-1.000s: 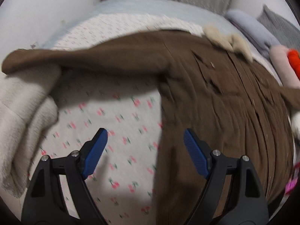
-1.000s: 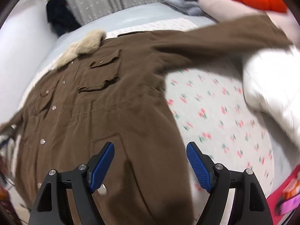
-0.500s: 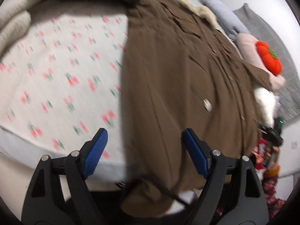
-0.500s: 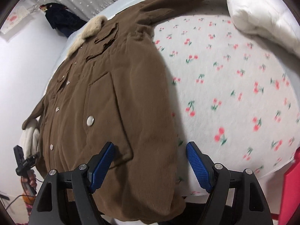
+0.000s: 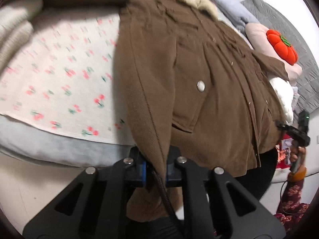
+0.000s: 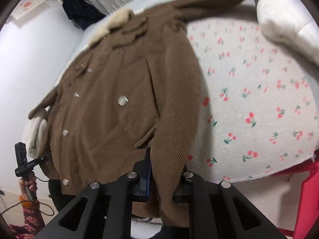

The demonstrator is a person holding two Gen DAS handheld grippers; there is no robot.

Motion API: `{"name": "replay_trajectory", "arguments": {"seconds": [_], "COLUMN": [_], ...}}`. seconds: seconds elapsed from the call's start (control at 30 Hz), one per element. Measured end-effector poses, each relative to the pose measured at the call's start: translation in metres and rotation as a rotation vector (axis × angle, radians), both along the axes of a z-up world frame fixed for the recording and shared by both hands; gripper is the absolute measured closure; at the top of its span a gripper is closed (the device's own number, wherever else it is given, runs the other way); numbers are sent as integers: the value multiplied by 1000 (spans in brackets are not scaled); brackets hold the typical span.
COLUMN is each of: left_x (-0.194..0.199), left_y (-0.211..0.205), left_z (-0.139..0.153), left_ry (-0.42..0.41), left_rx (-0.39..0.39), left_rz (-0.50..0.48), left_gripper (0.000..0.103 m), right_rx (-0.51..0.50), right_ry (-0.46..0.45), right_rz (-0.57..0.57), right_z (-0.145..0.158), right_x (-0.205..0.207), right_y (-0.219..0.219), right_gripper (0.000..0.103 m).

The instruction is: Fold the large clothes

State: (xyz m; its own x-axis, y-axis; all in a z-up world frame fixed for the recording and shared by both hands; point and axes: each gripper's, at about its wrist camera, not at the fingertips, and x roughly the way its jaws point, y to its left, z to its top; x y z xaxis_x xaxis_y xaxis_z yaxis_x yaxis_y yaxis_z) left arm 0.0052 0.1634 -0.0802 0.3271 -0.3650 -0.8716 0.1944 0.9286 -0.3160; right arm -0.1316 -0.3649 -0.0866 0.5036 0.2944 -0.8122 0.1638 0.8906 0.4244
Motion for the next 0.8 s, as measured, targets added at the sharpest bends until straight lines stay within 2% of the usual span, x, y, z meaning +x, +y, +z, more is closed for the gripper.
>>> {"name": "replay_trajectory", "arguments": {"seconds": [0.07,0.13,0.2,0.27,0.33,0.37,0.4,0.43,0.47,0.5,0.53,0.67,0.8], "left_x": [-5,-7,-8,-7,-8,-6,-3,0,4,11,16,51,100], "left_y": [6,7,3,-1,3,6,8,10,11,10,8,-14,-42], "left_z": [13,14,7,0,3,9,18,27,37,51,61,104,124], "left_ry": [-19,-6,30,73,70,58,43,21,-9,-53,-86,-219,-289], "left_rx": [-13,18,86,158,203,197,192,192,196,205,213,256,313], "left_rz": [18,5,-25,-47,-42,-34,-17,2,22,43,49,2,-58], "left_gripper": [91,91,88,86,82,79,69,54,45,35,32,21,20], "right_rx": [-26,-53,-105,-213,-291,-312,-322,-331,-342,-353,-361,-366,-399], "right_ry": [-26,-4,75,162,197,192,181,167,147,125,99,19,-28], "right_rz": [-2,-1,-6,-13,-22,-24,-27,-34,-50,-60,-64,-49,-20], "right_z": [16,19,10,1,1,7,13,21,31,40,49,82,98], "right_x": [-7,-7,-7,-4,-10,-12,-13,-13,-10,-5,2,43,92], "right_y": [0,-2,-4,-2,-5,-8,-11,-16,-20,-20,-19,-21,-12], "right_gripper": [92,92,89,82,81,81,77,69,63,50,40,35,28]}}
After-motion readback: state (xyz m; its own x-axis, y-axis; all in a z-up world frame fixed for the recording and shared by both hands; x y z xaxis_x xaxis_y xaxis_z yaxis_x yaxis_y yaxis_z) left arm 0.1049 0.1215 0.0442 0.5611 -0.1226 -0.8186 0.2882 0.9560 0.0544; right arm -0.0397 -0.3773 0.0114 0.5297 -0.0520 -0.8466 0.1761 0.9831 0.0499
